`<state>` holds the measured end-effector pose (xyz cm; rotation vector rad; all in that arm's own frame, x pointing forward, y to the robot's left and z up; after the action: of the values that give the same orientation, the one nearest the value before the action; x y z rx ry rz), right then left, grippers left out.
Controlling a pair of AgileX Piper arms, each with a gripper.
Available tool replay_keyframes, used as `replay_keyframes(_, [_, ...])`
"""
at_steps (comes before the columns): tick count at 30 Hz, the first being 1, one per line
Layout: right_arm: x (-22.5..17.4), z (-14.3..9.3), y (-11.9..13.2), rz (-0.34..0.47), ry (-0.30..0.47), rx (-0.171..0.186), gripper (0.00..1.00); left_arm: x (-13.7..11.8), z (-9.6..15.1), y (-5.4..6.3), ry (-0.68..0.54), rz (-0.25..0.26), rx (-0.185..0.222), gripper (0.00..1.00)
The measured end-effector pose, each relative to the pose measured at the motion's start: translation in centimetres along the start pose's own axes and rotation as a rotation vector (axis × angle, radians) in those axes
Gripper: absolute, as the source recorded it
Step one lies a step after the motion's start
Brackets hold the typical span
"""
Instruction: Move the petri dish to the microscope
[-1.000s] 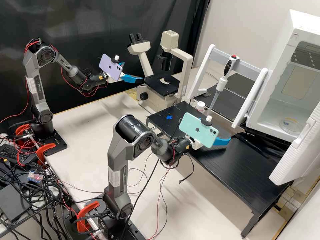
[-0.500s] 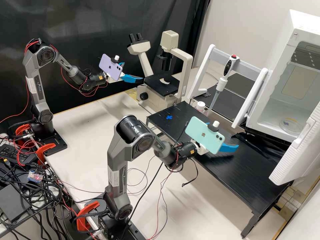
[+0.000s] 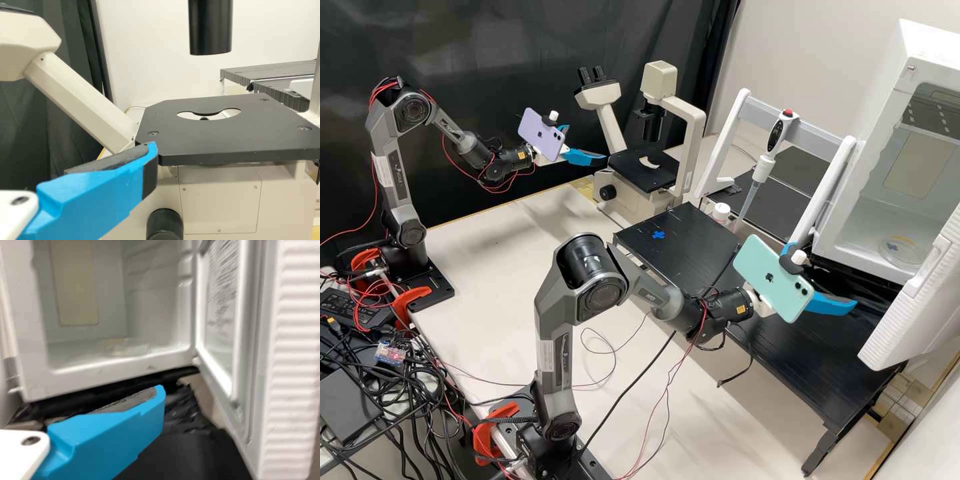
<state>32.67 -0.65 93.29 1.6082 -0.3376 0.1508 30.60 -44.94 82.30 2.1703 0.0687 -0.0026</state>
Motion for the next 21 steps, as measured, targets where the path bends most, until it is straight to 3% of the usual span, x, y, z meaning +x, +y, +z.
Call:
replay_keyframes(5, [3.1, -0.1, 0.8, 0.042, -0.031, 0.003, 1.0, 0.0, 0.0, 0.0, 0.0, 0.0, 0.0, 1.0])
replay_keyframes(11, [7.4, -0.4, 1.4, 0.054, -0.082, -0.018, 1.0, 0.0, 0.0, 0.0, 0.0, 0.0, 0.0, 1.0])
replay_keyframes(21, [14.2, -1.4, 0.7, 0.033, -0.111, -0.02, 1.0, 0.0, 0.0, 0.0, 0.0, 0.0, 0.0, 1.0])
